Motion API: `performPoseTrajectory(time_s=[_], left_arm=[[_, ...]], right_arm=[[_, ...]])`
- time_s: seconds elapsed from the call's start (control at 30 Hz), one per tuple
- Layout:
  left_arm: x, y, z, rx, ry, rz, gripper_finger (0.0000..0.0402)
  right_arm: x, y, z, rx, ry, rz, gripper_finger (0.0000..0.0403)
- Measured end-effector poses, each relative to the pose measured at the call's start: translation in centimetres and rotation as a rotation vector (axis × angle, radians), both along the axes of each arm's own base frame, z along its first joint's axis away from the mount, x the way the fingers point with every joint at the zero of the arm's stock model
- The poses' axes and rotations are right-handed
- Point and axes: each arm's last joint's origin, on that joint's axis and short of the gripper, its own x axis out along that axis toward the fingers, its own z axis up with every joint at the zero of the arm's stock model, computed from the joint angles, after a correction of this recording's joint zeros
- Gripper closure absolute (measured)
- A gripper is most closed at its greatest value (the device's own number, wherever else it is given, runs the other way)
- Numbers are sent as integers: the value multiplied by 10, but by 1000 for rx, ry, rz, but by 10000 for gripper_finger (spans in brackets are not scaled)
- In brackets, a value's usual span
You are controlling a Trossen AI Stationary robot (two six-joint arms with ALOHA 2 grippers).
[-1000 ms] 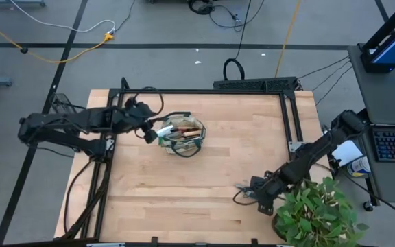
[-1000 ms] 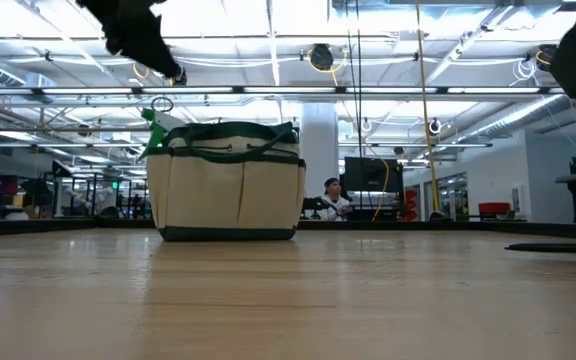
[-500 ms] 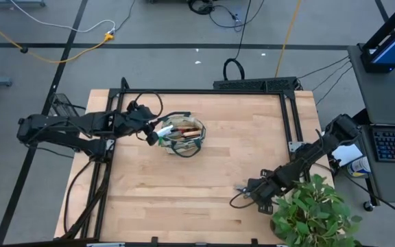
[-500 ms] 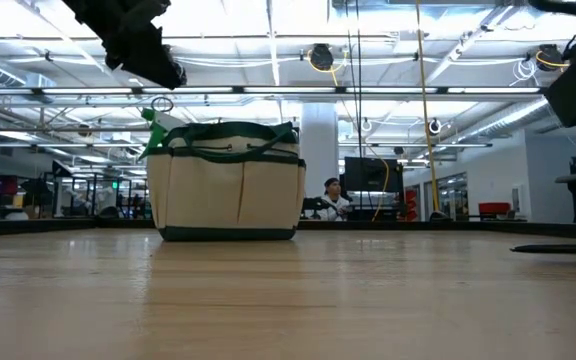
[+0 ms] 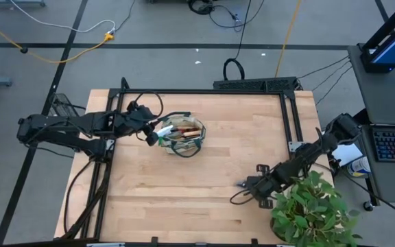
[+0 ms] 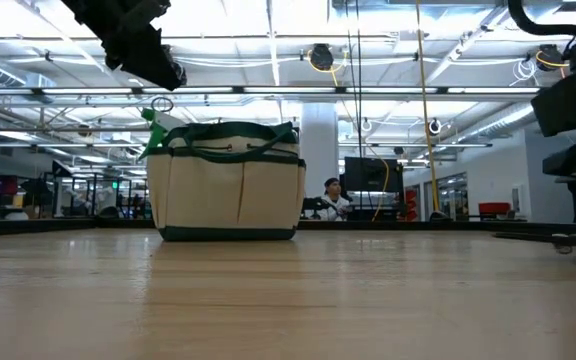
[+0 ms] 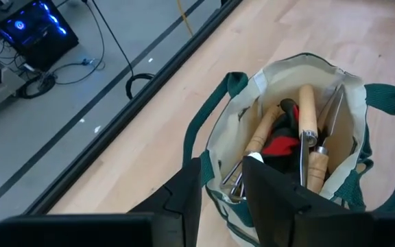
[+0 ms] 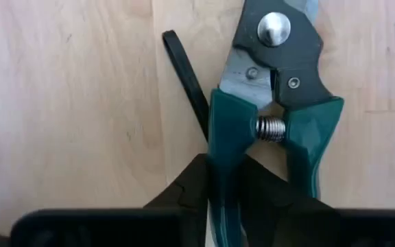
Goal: Pick & Place Garden tools in Gardening bag
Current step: Put the shear scissors into the gardening bag
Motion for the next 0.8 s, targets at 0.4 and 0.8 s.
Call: performPoseTrajectory(time_s=[0.4, 0.8], left_arm=[[0, 0, 0, 21, 20, -18, 289], [0, 0, 0, 23, 18, -26, 289]], right_arm=[[38, -34, 37, -186, -495, 86, 349], [80, -102, 123, -526, -1294, 311, 352]])
